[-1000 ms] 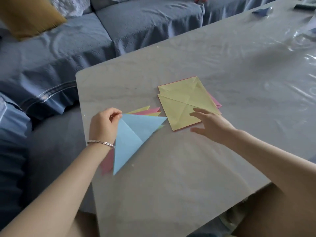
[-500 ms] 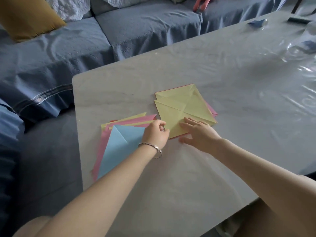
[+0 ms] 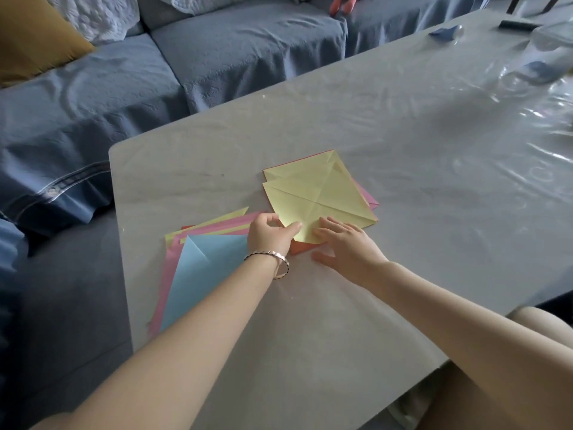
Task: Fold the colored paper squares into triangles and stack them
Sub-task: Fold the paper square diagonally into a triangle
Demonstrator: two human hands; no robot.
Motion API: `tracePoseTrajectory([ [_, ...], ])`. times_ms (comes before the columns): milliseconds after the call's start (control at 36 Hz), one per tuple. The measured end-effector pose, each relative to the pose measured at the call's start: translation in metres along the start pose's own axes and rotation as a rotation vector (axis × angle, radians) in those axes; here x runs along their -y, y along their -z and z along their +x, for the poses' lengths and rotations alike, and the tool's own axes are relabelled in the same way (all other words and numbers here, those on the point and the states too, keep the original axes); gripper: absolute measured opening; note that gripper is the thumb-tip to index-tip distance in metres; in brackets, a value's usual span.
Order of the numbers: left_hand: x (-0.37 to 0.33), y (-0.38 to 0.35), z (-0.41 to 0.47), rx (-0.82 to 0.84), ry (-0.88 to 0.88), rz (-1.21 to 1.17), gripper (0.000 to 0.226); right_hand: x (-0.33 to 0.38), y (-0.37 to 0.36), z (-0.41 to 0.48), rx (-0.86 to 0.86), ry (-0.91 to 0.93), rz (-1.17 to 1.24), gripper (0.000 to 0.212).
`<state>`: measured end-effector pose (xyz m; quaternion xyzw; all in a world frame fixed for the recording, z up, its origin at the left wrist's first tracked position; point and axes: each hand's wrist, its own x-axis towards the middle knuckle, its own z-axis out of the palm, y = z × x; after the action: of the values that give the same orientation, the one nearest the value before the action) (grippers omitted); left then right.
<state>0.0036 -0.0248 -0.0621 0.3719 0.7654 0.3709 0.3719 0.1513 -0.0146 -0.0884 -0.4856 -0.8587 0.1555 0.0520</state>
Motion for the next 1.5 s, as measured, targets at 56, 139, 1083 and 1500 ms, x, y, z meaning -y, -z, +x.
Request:
tracePoseTrajectory([
  [56, -0.003, -0.003, 0.0, 0.019, 0.012, 0.028, 0.044, 0.0, -0.002, -0.001, -0.035, -0.002, 0.018, 0.049],
  [139, -0.006, -0.001, -0.004, 0.047, -0.003, 0.007, 0.042, -0.003, -0.003, -0.005, -0.1, -0.055, 0.076, 0.051],
  [1083, 0.001, 0.059, -0.028, 0.174, -0.34, 0.257, 0.045, 0.015, 0.032, -0.086, -0.005, 0.311, 0.501, 0.02],
  [1500, 0.013, 0.07, -0.087, 0.366, -0.578, 0.244, 0.039, 0.046, 0.046, -0.08, -0.349, -0.055, 0.94, 0.006],
])
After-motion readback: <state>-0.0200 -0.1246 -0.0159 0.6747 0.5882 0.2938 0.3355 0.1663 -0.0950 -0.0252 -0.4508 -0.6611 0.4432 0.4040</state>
